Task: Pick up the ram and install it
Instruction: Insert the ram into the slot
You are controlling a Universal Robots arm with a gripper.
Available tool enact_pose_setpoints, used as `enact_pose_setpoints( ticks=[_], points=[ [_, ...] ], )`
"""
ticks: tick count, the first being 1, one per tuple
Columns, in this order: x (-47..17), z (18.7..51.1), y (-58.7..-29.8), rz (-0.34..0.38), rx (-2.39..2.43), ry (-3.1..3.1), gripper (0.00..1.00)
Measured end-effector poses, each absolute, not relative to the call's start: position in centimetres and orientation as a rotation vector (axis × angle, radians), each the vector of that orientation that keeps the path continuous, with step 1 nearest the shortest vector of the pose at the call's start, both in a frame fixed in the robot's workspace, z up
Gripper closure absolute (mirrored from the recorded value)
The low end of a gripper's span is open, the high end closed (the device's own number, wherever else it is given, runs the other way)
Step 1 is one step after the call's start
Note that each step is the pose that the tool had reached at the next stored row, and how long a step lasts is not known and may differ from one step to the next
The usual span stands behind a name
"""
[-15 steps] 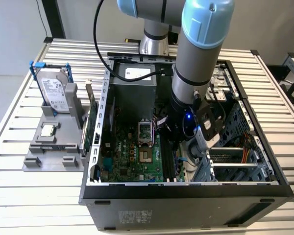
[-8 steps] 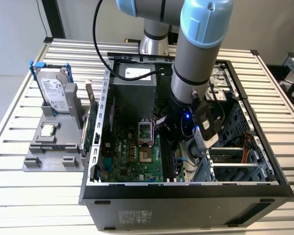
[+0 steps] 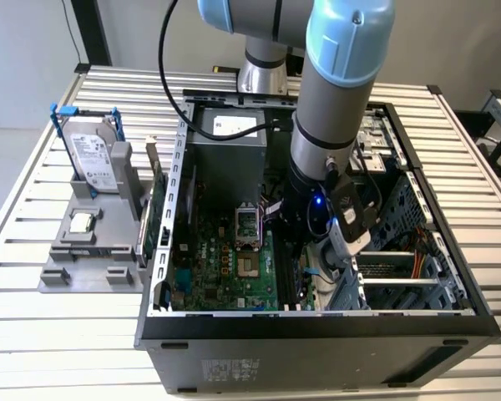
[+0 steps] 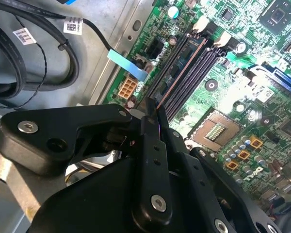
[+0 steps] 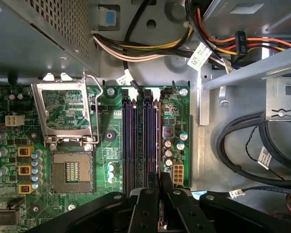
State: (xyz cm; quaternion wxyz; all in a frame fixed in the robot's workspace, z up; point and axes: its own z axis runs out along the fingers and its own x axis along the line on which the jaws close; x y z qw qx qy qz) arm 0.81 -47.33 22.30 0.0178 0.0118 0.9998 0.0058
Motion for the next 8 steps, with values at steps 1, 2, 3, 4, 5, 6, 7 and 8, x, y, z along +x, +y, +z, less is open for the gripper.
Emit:
enact_pose_setpoints(
  ticks=[1,2,3,4,5,6,7,8],
  points=[
    [0.81,22.27,-47.33,0.019,0.038,3.106,1.0],
    [0.81,22.27,-47.33,0.019,0.038,3.105,1.0],
    [0.82,22.28,-47.34,0.018,0.038,3.106,1.0],
    [0.82,22.27,-47.35,0.018,0.038,3.106,1.0],
    [0.82,22.23,-47.35,0.019,0.038,3.105,1.0],
    [0.82,22.15,-47.35,0.019,0.038,3.105,1.0],
    [0.83,22.07,-47.35,0.018,0.038,3.106,1.0],
    [0.84,22.01,-47.36,0.018,0.038,3.106,1.0]
  ],
)
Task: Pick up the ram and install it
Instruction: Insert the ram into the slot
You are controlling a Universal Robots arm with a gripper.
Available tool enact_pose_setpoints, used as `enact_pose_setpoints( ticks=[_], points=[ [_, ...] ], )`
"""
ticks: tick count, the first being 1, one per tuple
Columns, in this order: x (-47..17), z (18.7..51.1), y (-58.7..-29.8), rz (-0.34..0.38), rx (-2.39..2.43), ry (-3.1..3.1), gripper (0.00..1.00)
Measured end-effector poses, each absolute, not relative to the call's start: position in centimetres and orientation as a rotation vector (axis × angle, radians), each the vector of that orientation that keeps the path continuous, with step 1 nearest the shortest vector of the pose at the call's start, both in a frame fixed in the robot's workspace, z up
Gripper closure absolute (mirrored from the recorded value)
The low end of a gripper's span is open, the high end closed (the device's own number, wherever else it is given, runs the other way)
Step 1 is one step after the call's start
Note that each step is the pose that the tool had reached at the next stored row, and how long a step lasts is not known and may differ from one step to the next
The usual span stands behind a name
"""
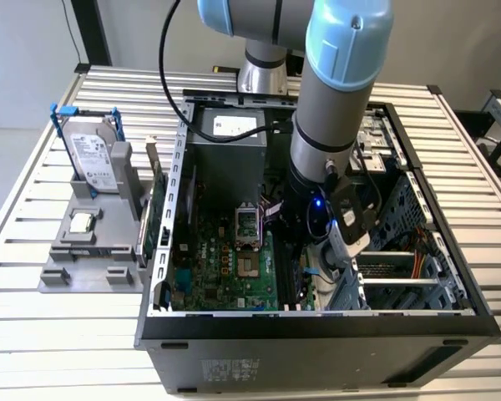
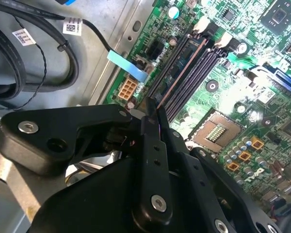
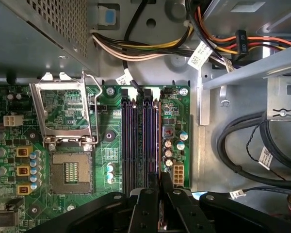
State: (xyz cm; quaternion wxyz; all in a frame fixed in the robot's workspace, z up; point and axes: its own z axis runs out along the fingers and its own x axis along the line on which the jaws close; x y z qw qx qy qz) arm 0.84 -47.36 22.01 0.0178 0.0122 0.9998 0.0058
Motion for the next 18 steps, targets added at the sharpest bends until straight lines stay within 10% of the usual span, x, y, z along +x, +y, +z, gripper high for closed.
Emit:
enact_pose_setpoints(
  ticks=[18],
  points=[
    [0.84,21.24,-47.36,0.016,0.038,3.112,1.0]
  ],
)
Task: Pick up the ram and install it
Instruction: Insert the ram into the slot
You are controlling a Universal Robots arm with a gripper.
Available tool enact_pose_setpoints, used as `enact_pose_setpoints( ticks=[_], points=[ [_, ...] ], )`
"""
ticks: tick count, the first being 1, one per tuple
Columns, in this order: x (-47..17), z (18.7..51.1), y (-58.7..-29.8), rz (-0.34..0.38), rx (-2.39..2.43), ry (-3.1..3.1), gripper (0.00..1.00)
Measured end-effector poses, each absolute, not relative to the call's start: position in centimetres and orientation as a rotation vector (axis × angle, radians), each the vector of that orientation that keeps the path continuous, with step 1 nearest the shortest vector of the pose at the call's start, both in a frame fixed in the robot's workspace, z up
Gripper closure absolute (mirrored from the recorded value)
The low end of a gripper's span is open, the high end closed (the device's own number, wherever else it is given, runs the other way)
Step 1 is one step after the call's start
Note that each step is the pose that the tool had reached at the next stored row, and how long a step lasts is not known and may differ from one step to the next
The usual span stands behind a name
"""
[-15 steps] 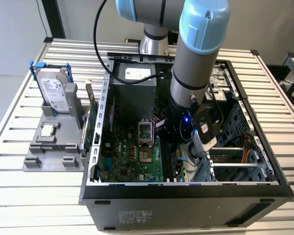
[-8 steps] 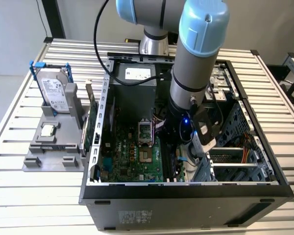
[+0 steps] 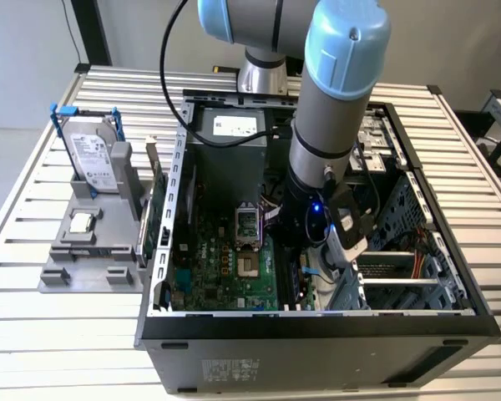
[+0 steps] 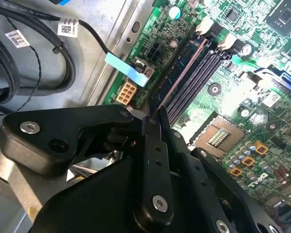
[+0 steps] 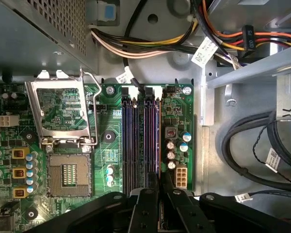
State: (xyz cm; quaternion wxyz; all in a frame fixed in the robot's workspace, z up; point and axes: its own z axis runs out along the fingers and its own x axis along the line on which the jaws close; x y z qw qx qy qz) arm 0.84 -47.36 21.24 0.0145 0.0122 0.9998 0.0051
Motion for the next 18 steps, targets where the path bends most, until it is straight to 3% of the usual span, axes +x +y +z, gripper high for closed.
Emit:
enact_pose_setpoints(
  ticks=[1,16,17,18],
  points=[
    [0.8,21.2,-47.4,0.016,0.038,3.112,0.0],
    [0.8,25.2,-47.4,0.015,0.041,3.113,0.0],
    [0.8,25.2,-47.4,0.015,0.041,3.113,1.0],
    [0.8,25.2,-47.4,0.014,0.041,3.113,1.0]
  ],
)
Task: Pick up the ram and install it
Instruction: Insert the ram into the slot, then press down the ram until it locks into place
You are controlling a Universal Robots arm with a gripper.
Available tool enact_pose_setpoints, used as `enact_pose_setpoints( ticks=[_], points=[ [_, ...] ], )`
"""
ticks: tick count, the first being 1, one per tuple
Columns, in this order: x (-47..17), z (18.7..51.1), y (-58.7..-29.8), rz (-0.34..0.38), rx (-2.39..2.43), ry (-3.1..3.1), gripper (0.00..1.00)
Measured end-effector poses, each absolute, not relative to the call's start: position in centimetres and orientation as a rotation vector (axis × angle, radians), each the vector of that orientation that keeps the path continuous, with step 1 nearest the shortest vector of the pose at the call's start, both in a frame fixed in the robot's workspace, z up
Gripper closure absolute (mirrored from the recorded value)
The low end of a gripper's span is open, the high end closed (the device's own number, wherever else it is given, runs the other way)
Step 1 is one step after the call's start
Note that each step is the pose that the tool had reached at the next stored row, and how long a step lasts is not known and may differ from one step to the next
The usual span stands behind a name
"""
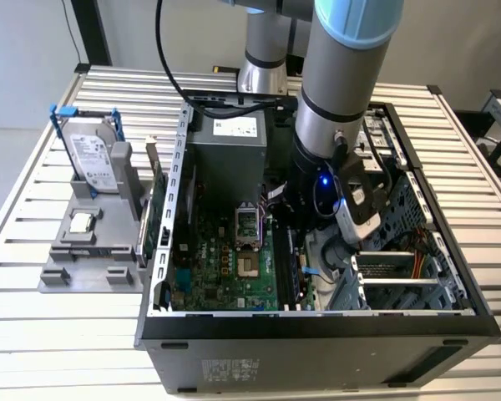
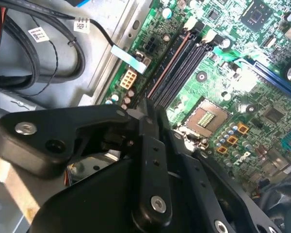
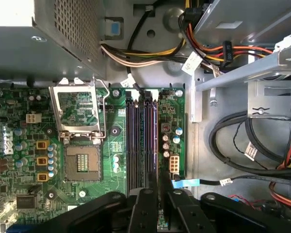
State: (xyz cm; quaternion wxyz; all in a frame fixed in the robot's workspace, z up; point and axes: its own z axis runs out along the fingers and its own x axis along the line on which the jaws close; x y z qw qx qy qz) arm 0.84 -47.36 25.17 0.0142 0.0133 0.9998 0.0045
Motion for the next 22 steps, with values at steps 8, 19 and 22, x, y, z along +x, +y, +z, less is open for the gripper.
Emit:
enact_pose_setpoints(
  ticks=[8,19,22],
  points=[
    [0.84,25.17,-47.36,0.01,0.041,3.113,1.0],
    [0.83,25.17,-47.35,0.008,-0.023,3.113,1.0],
    [0.83,25.27,-47.36,0.008,-0.098,3.111,1.0]
  ],
)
